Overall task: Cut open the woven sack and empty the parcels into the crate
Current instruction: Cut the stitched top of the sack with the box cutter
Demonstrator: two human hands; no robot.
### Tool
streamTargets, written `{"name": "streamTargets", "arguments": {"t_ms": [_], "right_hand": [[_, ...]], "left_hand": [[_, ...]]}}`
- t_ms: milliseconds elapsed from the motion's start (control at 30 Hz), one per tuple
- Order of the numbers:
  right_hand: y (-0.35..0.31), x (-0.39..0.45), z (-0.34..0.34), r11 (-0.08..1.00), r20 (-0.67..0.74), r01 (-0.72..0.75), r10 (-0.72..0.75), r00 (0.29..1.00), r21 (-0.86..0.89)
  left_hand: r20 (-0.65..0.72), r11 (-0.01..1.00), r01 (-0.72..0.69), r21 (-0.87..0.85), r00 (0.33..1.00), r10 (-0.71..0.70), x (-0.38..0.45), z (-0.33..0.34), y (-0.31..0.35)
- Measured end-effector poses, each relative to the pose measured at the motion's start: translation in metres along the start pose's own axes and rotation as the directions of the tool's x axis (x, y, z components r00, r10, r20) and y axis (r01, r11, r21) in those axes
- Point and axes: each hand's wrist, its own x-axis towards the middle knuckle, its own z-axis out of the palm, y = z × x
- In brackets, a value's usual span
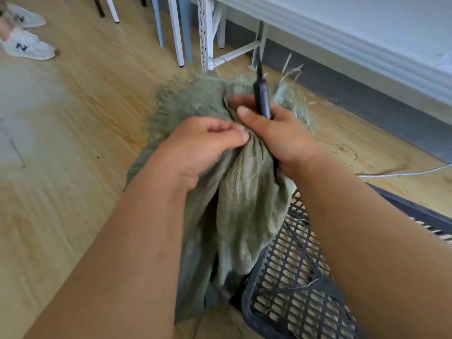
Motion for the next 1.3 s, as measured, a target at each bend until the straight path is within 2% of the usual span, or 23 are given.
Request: {"name": "streamTargets", "arguments": {"t_ms": [67, 133, 200, 233, 300, 333, 367, 433, 500, 567, 633, 667, 733, 800, 867, 933, 1000, 1100, 1167, 1233, 1300], "right_hand": [[-0.013, 0.005, 0.001, 0.997, 0.008, 0.067, -0.067, 0.998, -0.038], [-0.020, 0.007, 0.003, 0.964, -0.003, 0.070, -0.074, 0.997, -0.256], [-0.016, 0.005, 0.007, 0.853, -0.082, 0.039, -0.096, 0.992, -0.521], [-0.015, 0.002, 0.009, 0.790, -0.150, 0.029, -0.153, 0.977, -0.612], [-0.017, -0.007, 0.013, 0.688, -0.236, 0.052, -0.318, 0.918, -0.723], [-0.019, -0.009, 0.013, 0.662, -0.231, 0.056, -0.338, 0.912, -0.748], [-0.021, -0.011, 0.013, 0.647, -0.200, 0.042, -0.296, 0.934, -0.761], [-0.019, -0.012, 0.014, 0.638, -0.124, -0.018, -0.123, 0.985, -0.770], [-0.016, -0.012, 0.012, 0.657, -0.100, -0.048, -0.043, 0.994, -0.752], [-0.024, -0.013, 0.009, 0.783, -0.079, 0.022, -0.090, 0.993, -0.621], [-0.038, -0.011, 0.007, 0.881, -0.040, 0.120, -0.156, 0.987, -0.457], [-0.043, -0.009, 0.007, 0.887, -0.018, 0.154, -0.179, 0.984, -0.436], [-0.046, -0.003, 0.008, 0.839, 0.007, 0.135, -0.154, 0.988, -0.528], [-0.035, 0.000, 0.009, 0.734, 0.031, 0.069, -0.066, 0.997, -0.676], [-0.021, -0.004, 0.008, 0.666, 0.041, 0.038, -0.012, 0.999, -0.745], [-0.015, -0.008, 0.006, 0.657, 0.023, 0.043, -0.039, 0.999, -0.753], [-0.015, -0.007, 0.004, 0.655, -0.007, 0.043, -0.074, 0.997, -0.755], [-0.015, -0.006, 0.003, 0.656, -0.041, 0.061, -0.139, 0.989, -0.752], [-0.013, -0.008, 0.001, 0.668, -0.068, 0.067, -0.174, 0.982, -0.741], [-0.008, -0.011, -0.001, 0.663, -0.085, 0.065, -0.192, 0.978, -0.745], [-0.002, -0.013, -0.002, 0.672, -0.096, 0.062, -0.195, 0.976, -0.738]], "left_hand": [[0.001, 0.956, 0.080, -0.282, 0.997, -0.083, 0.001, 0.005, 0.002], [0.002, 0.871, 0.222, -0.439, 0.969, -0.246, 0.004, 0.012, -0.005], [0.007, 0.832, 0.342, -0.438, 0.926, -0.377, 0.005, 0.017, -0.010], [-0.006, 0.831, 0.369, -0.417, 0.913, -0.408, 0.006, 0.017, -0.011], [-0.074, 0.847, 0.370, -0.382, 0.901, -0.427, 0.009, 0.015, -0.011], [-0.107, 0.860, 0.355, -0.365, 0.902, -0.418, 0.011, 0.015, -0.011], [-0.130, 0.881, 0.333, -0.335, 0.910, -0.394, 0.012, 0.016, -0.012], [-0.138, 0.911, 0.304, -0.277, 0.926, -0.351, 0.010, 0.019, -0.017], [-0.067, 0.891, 0.332, -0.310, 0.927, -0.369, 0.007, 0.018, -0.015], [0.047, 0.825, 0.338, -0.453, 0.933, -0.356, 0.007, 0.011, -0.008], [0.106, 0.750, 0.253, -0.611, 0.965, -0.239, 0.008, 0.005, 0.002], [0.105, 0.719, 0.213, -0.662, 0.976, -0.193, 0.007, 0.004, 0.005], [0.108, 0.685, 0.214, -0.696, 0.975, -0.194, 0.004, 0.007, 0.005], [0.077, 0.727, 0.274, -0.630, 0.953, -0.293, 0.003, 0.014, -0.004], [-0.102, 0.862, 0.257, -0.437, 0.938, -0.331, 0.007, 0.018, -0.013], [-0.301, 0.962, 0.157, -0.222, 0.928, -0.221, 0.010, 0.021, -0.016], [-0.370, 0.998, 0.034, -0.048, 0.928, -0.049, 0.007, 0.025, -0.014], [-0.392, 0.973, -0.121, 0.198, 0.900, 0.192, 0.006, 0.026, -0.013], [-0.383, 0.905, -0.156, 0.396, 0.867, 0.317, 0.007, 0.023, -0.014], [-0.338, 0.815, -0.121, 0.567, 0.868, 0.364, 0.006, 0.021, -0.013], [-0.303, 0.764, -0.089, 0.639, 0.884, 0.357, 0.003, 0.018, -0.011]]}}
